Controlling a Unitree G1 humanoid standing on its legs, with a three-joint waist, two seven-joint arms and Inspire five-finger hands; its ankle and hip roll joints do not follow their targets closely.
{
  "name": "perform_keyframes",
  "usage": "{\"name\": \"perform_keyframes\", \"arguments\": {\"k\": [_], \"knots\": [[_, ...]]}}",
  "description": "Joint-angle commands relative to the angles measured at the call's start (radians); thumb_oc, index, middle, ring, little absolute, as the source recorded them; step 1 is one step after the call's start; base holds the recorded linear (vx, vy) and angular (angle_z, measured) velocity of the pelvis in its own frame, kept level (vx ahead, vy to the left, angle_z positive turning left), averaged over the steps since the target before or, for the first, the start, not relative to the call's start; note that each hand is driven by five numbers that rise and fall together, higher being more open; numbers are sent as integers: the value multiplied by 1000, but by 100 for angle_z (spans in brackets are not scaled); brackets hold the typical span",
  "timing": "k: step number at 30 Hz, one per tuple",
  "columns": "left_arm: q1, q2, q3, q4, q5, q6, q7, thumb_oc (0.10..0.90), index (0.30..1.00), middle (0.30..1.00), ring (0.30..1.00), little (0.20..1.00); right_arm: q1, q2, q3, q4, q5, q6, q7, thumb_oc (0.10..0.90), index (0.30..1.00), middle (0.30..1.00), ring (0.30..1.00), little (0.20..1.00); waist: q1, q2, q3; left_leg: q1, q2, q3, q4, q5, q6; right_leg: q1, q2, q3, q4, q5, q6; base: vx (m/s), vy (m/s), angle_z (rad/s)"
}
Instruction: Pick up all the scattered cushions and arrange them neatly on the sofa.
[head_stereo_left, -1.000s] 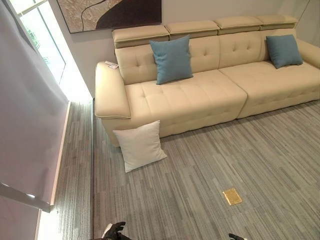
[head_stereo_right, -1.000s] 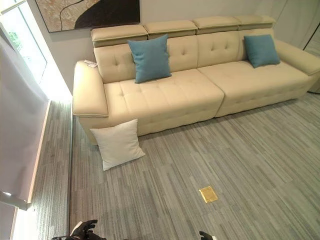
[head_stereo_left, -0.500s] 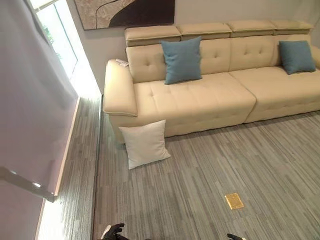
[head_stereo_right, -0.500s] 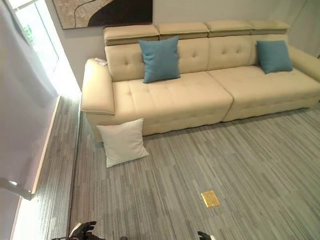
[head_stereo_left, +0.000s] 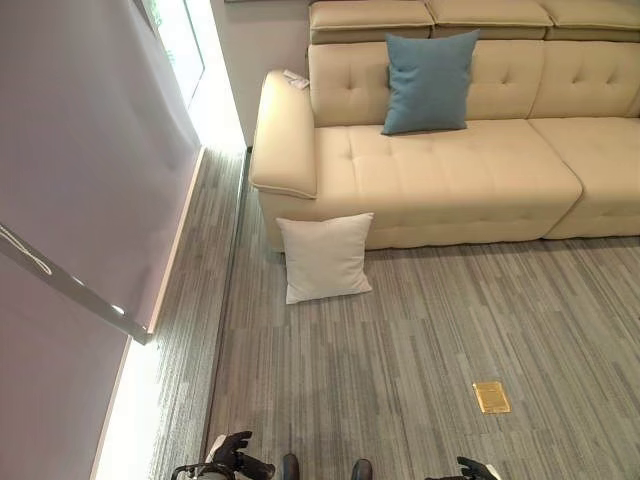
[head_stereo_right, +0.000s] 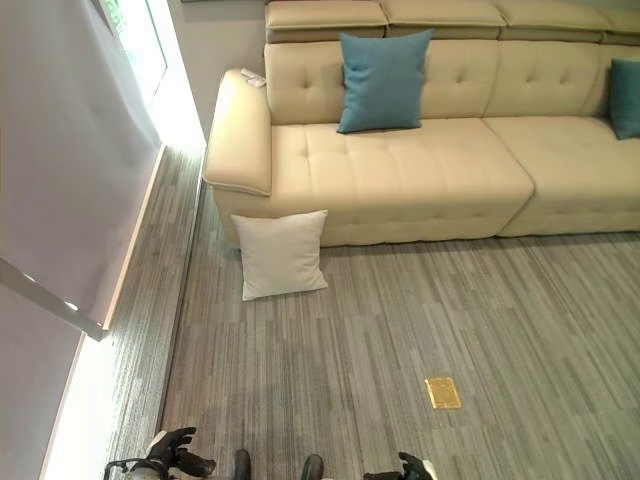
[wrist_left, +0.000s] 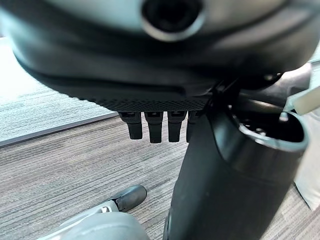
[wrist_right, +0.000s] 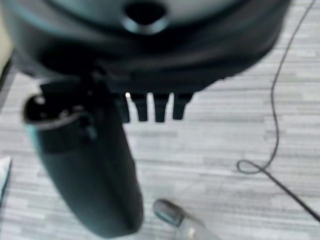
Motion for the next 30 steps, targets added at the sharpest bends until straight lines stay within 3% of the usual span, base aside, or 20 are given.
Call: {"name": "perform_keyframes", "arguments": {"k": [1, 2, 6, 8, 9, 11, 15, 20, 22, 25, 28, 30], "knots": [[-8, 15, 28, 17, -5, -25, 7, 800, 900, 900, 900, 900, -23, -16, 44, -20, -27, -4, -5, 800, 900, 900, 900, 900, 25, -61, -18, -42, -49, -5, 109, -157, 27, -1, -64, 95, 119, -125, 95, 51, 109, -2], [-8, 15, 28, 17, -5, -25, 7, 800, 900, 900, 900, 900, -23, -16, 44, -21, -27, -4, -5, 800, 900, 900, 900, 900, 26, -62, -18, -43, -49, -4, 109, -158, 27, -2, -64, 96, 121, -126, 96, 45, 127, -23], [-17, 36, 38, 9, -15, -25, 7, 800, 900, 900, 900, 900, -45, -12, 54, -33, -36, 6, 1, 800, 900, 900, 900, 900, 23, -55, 10, -21, -60, -9, 109, -171, 60, -98, -105, 110, 315, -63, 135, 76, 185, -21], [-20, 39, 38, 6, -19, -27, 7, 800, 900, 900, 900, 900, -44, -12, 52, -40, -34, 3, 0, 800, 900, 900, 900, 900, 20, -50, 16, -15, -58, -17, 107, -172, 62, -121, -105, 118, 351, -56, 138, 101, 88, 12], [-18, 42, 36, -2, -21, -32, 8, 800, 900, 900, 900, 900, -38, -9, 48, -48, -25, -3, 1, 800, 900, 900, 900, 900, 6, -44, 16, 14, -60, -40, 89, -174, 62, -151, -63, 146, 359, -77, 122, 194, 61, 19], [-22, 46, 36, -7, -21, -32, 8, 800, 900, 900, 900, 900, -34, -10, 48, -48, -15, -4, 3, 800, 900, 900, 900, 900, -3, -48, 17, 43, -68, -56, 69, -178, 58, -160, -22, 161, 312, -98, 114, 230, 25, 14], [-20, 44, 36, 0, -23, -35, 2, 800, 900, 900, 900, 900, -25, -11, 58, -47, -14, -5, 3, 800, 900, 900, 900, 900, -20, -57, 15, 108, -79, -85, 34, -202, 49, -204, 25, 117, 190, -63, 103, 210, -28, 32], [-24, 37, 32, -3, -27, -42, -3, 800, 900, 900, 900, 900, -8, -15, 50, -56, -4, -4, 8, 800, 900, 900, 900, 900, -52, -67, 27, 164, -102, -153, 36, -222, 39, -242, 57, 154, 123, -16, 118, 226, -45, 47], [-15, 32, 31, 4, -9, -44, -8, 800, 900, 900, 900, 900, 8, -20, 55, -54, -4, -8, 14, 800, 900, 900, 900, 900, -54, -67, 6, 193, -91, -165, 35, -236, 27, -209, 64, 175, 107, -15, 92, 295, -135, 74], [-10, 33, 33, 4, -7, -42, -15, 800, 900, 900, 900, 900, 14, -22, 51, -52, 4, -10, 21, 800, 900, 900, 900, 900, -63, -55, -21, 209, -48, -156, 57, -227, -9, -186, 75, 172, 114, -33, 75, 255, -133, 20], [-16, 33, 21, -15, -6, -45, -22, 800, 900, 900, 900, 900, 10, -29, 51, -62, 17, -20, 25, 800, 900, 900, 900, 900, -66, -57, -16, 146, -23, -116, 211, -168, -55, -139, 83, 181, 102, -55, 54, 171, -110, 24], [-26, 32, 15, -25, -16, -44, -23, 800, 900, 900, 900, 900, 1, -34, 52, -56, 22, -20, 24, 800, 900, 900, 900, 900, -60, -68, -6, 76, -6, -55, 282, -157, -50, -102, 64, 175, 88, -72, 44, 128, -60, 17]]}}
